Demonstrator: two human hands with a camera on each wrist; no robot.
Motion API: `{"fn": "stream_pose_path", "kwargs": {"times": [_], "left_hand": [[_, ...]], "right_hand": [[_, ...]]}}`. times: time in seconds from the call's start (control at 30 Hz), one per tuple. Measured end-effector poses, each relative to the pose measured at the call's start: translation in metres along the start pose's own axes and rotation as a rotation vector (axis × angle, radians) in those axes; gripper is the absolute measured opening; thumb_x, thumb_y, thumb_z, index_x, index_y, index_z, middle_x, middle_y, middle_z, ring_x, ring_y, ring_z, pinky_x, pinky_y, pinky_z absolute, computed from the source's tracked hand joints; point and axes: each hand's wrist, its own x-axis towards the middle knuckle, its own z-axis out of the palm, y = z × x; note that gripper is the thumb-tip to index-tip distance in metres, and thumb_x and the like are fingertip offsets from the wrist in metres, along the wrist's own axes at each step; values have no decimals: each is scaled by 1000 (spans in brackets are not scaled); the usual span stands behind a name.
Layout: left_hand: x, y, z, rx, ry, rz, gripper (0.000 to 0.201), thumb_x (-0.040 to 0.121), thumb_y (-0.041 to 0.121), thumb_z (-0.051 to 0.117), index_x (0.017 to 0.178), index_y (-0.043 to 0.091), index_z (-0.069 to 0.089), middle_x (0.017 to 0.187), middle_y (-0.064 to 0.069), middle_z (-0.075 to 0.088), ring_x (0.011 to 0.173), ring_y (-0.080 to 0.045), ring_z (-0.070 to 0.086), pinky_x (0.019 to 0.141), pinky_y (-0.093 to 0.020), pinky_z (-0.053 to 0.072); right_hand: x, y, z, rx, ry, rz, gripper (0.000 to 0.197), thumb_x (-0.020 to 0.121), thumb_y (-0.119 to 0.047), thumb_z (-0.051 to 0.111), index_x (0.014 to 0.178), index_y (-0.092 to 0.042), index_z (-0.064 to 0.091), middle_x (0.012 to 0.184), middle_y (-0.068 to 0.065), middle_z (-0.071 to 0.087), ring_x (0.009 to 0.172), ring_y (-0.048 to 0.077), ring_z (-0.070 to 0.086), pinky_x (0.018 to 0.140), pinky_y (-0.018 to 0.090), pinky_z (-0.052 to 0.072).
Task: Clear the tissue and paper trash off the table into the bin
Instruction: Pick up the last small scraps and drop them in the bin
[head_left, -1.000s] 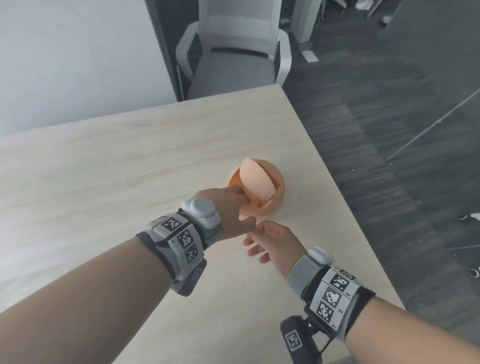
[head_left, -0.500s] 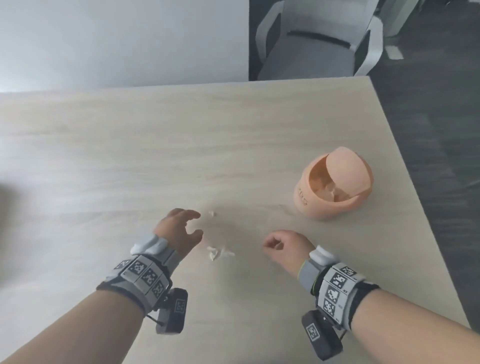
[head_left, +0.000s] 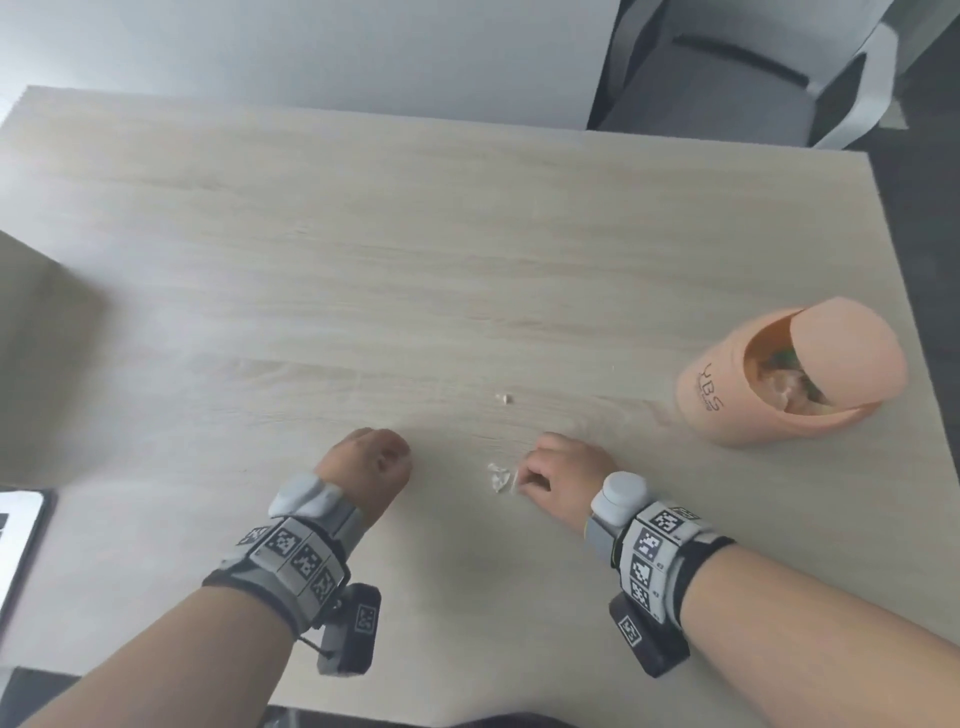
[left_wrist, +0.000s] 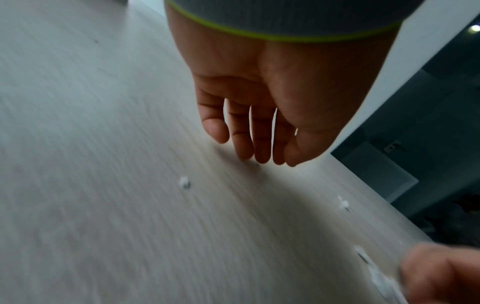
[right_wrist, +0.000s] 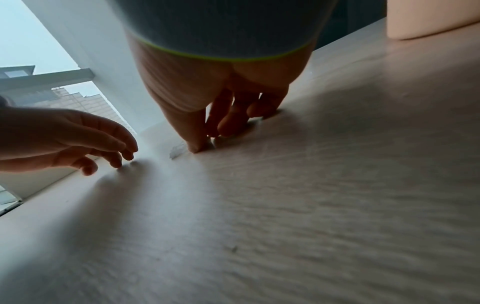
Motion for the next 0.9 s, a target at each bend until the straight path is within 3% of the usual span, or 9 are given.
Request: {"fn": "stream_pose_path", "kwargs": {"times": [0.1,0.2,0.3,0.37,0.47,0.57,0.67,0.73,0.9], "left_hand": [[8,-23,-21,-27,71,-63,11,90,37,59,100,37,64,110,10,59,91,-9,61,72,-25,50],[15,-44,-34,67,172,-95,31,84,37,67,114,31,64,131,3,56,113,-22,56,95,-44,49],[22,-58,-42,197,125,-187,63,76,49,71,134,38,49,153,4,37,138,-31,37,108,-57,38],[27,-64,-43,235,86,-222,82,73,58,73,144,41,35,162,5,24,148,-31,21,113,-59,32],[32,-64,-45,271,42,-212,91,74,60,72,150,41,25,165,2,17,150,-32,14,114,-60,32],[33,-61,-48,300,20,-194,87,76,60,71,149,41,26,164,0,17,148,-33,16,113,-57,34],[33,-64,-48,322,33,-168,82,76,62,70,145,43,29,162,-1,21,143,-32,22,108,-56,41],[33,-66,-47,332,35,-154,79,76,62,69,142,44,29,161,-1,22,141,-31,23,106,-55,42],[34,-66,-47,337,11,-159,84,78,64,67,147,45,22,164,-1,13,147,-33,15,112,-56,36]], "right_hand": [[0,1,2,4,48,-74,3,80,-23,66,79,-23,69,93,-3,60,83,22,59,73,35,49],[1,-2,9,-5,61,-202,5,81,-18,62,79,-18,67,108,2,62,92,25,58,77,36,49],[8,-10,16,-47,40,-300,13,84,-21,52,80,-18,63,104,2,63,89,27,57,75,40,51],[15,-13,18,-67,7,-304,12,85,-19,50,83,-19,62,96,0,62,84,26,55,75,42,51],[23,-14,13,-97,-77,-186,11,92,-20,55,95,-18,65,100,0,63,94,26,55,88,41,47],[27,-13,1,-73,-88,-24,12,92,-24,56,97,-22,67,99,-5,61,99,20,57,86,32,45],[36,-9,-14,67,110,187,8,90,-27,63,93,-25,70,92,-10,62,88,12,58,76,26,42],[46,-9,-22,174,269,309,5,87,-30,67,88,-28,71,89,-12,67,80,9,62,73,26,49],[65,-16,-29,257,289,368,8,83,-41,69,85,-33,72,84,-16,70,79,6,65,75,31,56]]}}
